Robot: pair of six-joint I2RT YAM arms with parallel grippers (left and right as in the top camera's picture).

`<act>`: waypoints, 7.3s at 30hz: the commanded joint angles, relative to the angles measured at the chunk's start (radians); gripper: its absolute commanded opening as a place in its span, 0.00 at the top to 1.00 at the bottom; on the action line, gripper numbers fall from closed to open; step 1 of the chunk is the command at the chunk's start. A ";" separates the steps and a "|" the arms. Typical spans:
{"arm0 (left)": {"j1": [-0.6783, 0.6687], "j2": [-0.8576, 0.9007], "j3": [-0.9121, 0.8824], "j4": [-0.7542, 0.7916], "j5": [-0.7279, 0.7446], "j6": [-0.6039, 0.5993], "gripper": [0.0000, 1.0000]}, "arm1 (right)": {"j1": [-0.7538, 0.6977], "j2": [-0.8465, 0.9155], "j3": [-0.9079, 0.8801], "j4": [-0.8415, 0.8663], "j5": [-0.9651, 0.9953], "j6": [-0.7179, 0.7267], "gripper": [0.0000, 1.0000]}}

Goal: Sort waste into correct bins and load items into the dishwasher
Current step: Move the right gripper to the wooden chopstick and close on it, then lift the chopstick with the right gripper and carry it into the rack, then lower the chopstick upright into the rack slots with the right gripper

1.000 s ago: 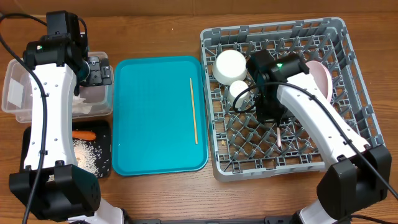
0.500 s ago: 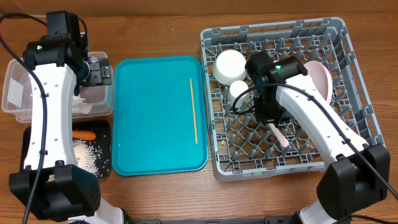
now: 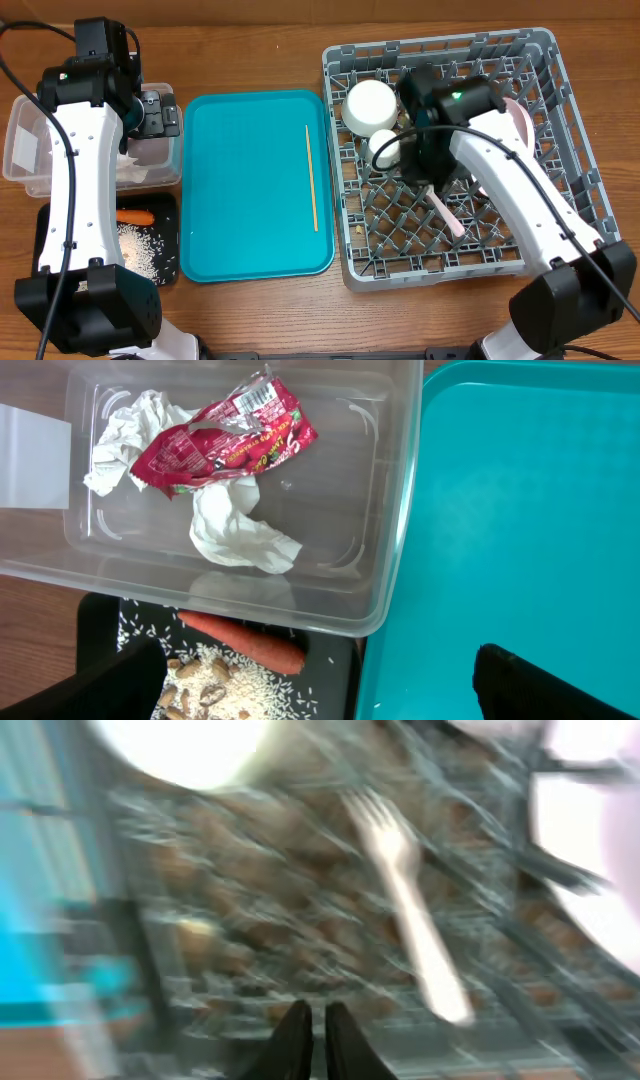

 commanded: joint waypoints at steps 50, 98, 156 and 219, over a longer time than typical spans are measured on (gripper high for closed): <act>0.005 -0.015 0.027 0.001 -0.013 0.022 0.00 | 0.438 0.374 -0.249 0.933 0.226 0.373 0.72; 0.005 -0.015 0.027 0.001 -0.013 0.022 0.00 | 0.445 0.370 -0.097 0.752 0.112 0.245 0.96; 0.005 -0.015 0.027 0.001 -0.013 0.022 0.00 | -0.017 -0.128 -0.269 0.096 0.158 -0.088 0.96; 0.005 -0.015 0.027 0.001 -0.013 0.022 0.00 | -0.017 -0.128 -0.171 0.228 0.156 -0.065 0.00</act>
